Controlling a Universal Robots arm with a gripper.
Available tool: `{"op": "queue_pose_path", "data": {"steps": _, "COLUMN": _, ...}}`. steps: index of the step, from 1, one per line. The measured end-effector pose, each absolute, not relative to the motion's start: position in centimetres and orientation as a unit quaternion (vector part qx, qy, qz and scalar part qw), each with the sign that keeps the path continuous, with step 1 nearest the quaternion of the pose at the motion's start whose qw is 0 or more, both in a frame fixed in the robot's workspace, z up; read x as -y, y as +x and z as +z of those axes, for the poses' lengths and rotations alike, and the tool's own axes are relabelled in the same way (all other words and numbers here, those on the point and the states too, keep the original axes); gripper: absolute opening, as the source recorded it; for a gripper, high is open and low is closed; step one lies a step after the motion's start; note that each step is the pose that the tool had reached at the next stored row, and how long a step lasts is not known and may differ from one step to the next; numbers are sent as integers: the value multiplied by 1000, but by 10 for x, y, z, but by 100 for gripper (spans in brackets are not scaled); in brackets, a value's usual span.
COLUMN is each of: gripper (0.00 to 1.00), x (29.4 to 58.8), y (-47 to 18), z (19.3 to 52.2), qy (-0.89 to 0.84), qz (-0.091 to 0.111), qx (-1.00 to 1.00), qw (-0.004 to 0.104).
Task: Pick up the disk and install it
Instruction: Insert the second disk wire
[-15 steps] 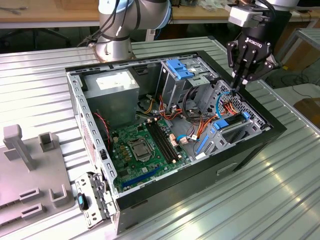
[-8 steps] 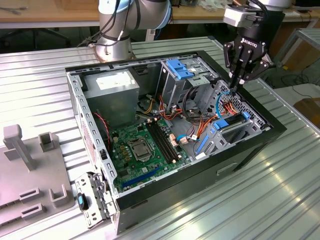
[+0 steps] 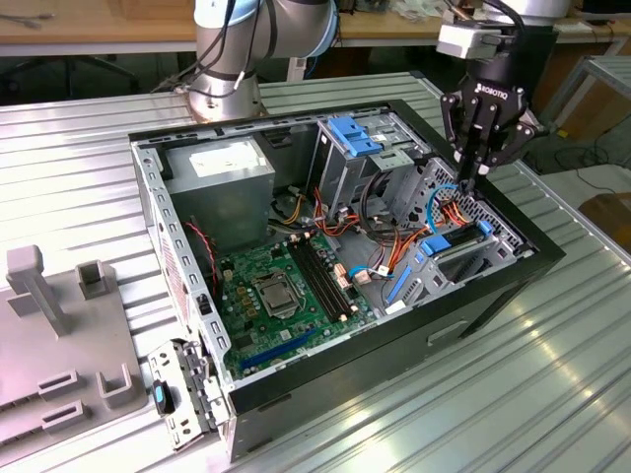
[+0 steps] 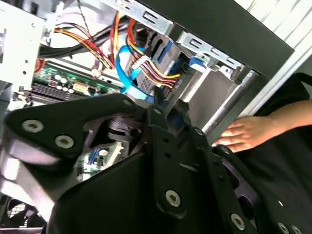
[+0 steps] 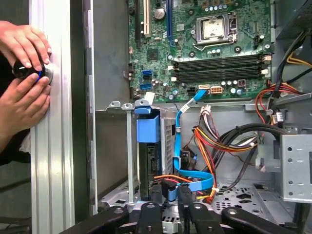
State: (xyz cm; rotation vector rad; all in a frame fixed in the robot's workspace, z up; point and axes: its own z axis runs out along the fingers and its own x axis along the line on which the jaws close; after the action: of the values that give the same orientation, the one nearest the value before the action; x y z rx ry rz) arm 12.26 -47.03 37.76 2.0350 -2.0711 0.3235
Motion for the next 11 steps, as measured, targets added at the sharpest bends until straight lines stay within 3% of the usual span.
{"op": "queue_pose_path", "data": {"steps": 2, "gripper": 31, "x": 470, "y": 122, "z": 376, "qy": 691, "qz": 118, "qx": 704, "qw": 118}}
{"op": "queue_pose_path", "data": {"steps": 3, "gripper": 38, "x": 470, "y": 122, "z": 375, "qy": 690, "qz": 123, "qx": 703, "qw": 123}}
{"op": "queue_pose_path", "data": {"steps": 8, "gripper": 38, "x": 469, "y": 122, "z": 375, "qy": 689, "qz": 125, "qx": 703, "qw": 125}}
{"op": "queue_pose_path", "data": {"steps": 11, "gripper": 38, "x": 469, "y": 122, "z": 374, "qy": 688, "qz": 133, "qx": 701, "qw": 132}}
